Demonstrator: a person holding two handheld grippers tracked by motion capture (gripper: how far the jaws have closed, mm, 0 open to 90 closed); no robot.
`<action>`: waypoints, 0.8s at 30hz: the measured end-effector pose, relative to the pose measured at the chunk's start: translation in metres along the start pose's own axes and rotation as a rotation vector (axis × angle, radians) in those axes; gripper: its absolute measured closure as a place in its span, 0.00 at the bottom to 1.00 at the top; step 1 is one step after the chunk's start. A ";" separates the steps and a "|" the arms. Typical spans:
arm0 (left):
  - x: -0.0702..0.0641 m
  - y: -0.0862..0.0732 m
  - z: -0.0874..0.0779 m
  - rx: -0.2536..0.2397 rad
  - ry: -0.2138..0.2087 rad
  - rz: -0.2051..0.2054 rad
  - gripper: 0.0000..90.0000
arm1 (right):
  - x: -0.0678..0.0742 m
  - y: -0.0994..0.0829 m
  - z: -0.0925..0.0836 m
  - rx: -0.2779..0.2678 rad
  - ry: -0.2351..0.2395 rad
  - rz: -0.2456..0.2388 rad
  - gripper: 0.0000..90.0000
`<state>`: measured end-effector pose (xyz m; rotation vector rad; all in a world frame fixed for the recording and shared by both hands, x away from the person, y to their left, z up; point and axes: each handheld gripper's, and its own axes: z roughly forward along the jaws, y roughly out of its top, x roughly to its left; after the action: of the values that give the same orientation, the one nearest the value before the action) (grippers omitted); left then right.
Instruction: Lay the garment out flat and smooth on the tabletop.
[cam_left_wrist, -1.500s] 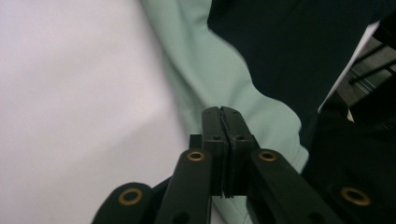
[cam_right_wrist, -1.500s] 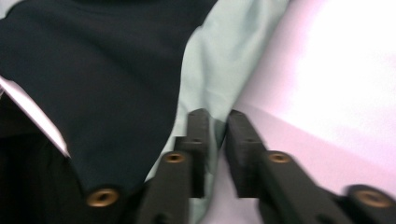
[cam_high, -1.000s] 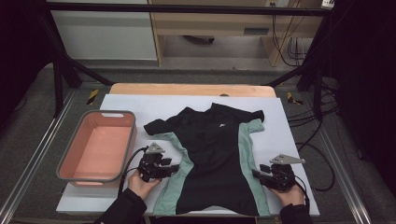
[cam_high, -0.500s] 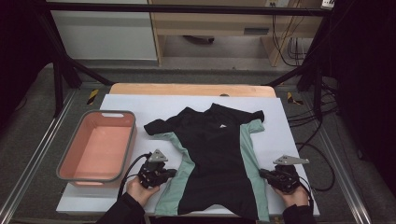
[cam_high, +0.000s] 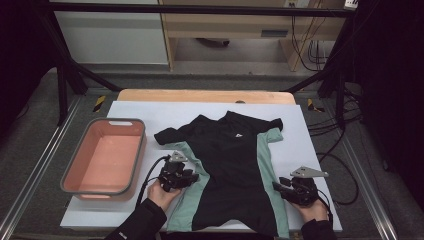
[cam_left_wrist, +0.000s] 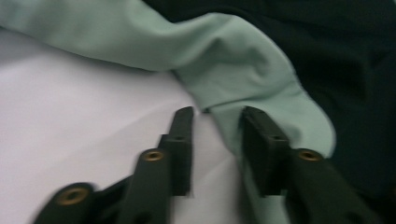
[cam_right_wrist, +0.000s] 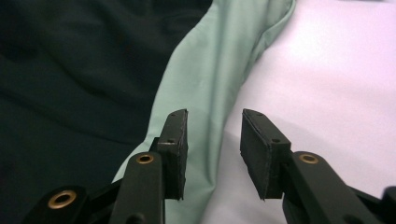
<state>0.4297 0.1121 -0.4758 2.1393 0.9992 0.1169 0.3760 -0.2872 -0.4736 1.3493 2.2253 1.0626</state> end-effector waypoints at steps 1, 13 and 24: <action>-0.002 -0.001 0.001 0.000 -0.002 -0.002 0.94 | 0.000 0.000 0.001 -0.002 0.001 0.007 0.69; -0.005 -0.002 -0.010 -0.074 0.019 0.029 0.97 | 0.004 0.004 0.007 0.024 0.004 -0.001 0.89; -0.014 -0.001 0.007 -0.044 0.057 0.018 0.90 | 0.004 -0.001 0.010 0.018 -0.007 0.007 0.82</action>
<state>0.4218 0.0990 -0.4783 2.1156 1.0011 0.2084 0.3798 -0.2796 -0.4808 1.3668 2.2322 1.0411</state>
